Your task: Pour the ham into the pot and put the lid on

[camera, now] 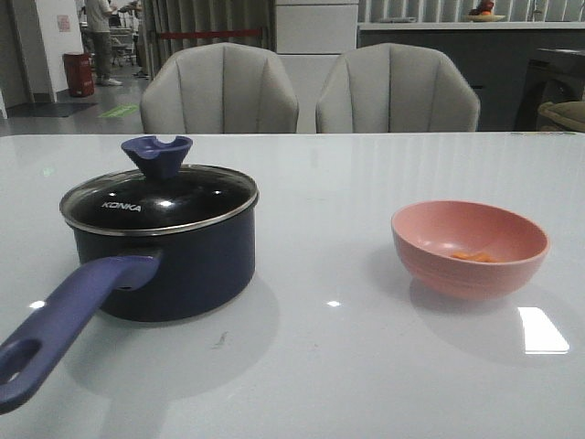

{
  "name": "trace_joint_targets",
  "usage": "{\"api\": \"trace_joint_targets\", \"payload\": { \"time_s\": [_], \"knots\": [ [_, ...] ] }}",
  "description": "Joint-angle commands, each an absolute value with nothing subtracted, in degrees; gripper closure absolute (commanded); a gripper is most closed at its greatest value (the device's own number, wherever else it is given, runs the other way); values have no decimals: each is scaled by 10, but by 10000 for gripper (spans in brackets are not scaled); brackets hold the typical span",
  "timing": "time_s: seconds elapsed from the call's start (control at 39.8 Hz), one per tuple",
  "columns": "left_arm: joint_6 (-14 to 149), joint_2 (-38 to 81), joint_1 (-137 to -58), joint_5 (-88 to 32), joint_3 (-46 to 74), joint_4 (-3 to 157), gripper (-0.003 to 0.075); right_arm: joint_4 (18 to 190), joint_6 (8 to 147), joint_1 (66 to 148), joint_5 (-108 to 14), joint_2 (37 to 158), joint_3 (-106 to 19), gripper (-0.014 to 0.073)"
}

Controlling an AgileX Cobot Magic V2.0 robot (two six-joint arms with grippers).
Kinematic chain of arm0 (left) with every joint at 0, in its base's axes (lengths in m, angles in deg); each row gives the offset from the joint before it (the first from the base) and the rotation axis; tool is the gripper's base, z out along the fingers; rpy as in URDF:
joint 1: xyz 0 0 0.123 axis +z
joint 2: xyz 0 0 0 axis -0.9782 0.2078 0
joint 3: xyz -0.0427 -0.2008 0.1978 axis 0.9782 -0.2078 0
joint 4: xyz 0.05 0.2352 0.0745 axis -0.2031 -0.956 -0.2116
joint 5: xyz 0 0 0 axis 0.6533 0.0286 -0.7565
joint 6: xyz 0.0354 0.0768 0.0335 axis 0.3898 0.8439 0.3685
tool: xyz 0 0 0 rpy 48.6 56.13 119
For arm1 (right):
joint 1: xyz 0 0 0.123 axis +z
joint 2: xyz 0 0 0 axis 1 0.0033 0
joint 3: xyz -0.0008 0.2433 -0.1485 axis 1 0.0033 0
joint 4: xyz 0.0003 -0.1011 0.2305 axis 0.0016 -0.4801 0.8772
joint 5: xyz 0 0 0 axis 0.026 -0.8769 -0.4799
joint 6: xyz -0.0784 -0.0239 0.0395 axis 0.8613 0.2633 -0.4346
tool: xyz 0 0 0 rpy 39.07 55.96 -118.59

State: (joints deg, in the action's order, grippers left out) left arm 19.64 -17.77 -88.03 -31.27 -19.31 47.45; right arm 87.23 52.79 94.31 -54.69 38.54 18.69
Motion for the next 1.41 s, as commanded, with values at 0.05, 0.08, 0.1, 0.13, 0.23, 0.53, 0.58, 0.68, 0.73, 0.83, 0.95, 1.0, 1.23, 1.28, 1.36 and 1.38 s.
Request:
{"api": "trace_joint_targets", "payload": {
  "time_s": [0.05,0.08,0.1,0.13,0.23,0.53,0.58,0.68,0.73,0.83,0.95,1.0,1.23,1.28,1.36,1.38],
  "knots": [
    [194,-157,-881,-274,-173,476,590,863,528,939,-591,375,184,417],
    [194,-156,-881,-274,-173,476,574,863,528,939,-591,375,184,417],
    [194,-154,-881,-274,-173,476,559,863,528,939,-591,375,184,417],
    [194,-152,-881,-274,-173,476,531,863,528,939,-591,375,184,417],
    [194,-147,-881,-274,-173,475,379,863,528,939,-591,375,184,417],
    [194,-57,-881,-319,-136,475,52,863,528,939,-591,375,184,417],
    [194,-27,-881,-340,-115,476,52,863,528,939,-591,375,184,417],
    [194,39,-881,-382,-64,479,57,863,528,939,-591,375,184,417],
    [194,73,-881,-406,-32,482,66,863,528,939,-591,375,184,417],
    [194,143,-881,-461,29,486,65,863,528,939,-591,375,184,417],
    [194,222,-886,-523,105,488,65,863,528,939,-591,375,184,417],
    [194,256,-894,-541,134,489,65,863,528,939,-591,375,184,417],
    [190,393,-968,-621,269,490,65,863,528,939,-591,375,184,417],
    [182,419,-984,-635,294,487,65,863,528,939,-591,375,184,417],
    [160,466,-1005,-661,340,477,65,863,528,939,-591,375,184,417],
    [155,478,-1013,-668,357,474,65,863,528,939,-591,375,184,417]
  ]
}}
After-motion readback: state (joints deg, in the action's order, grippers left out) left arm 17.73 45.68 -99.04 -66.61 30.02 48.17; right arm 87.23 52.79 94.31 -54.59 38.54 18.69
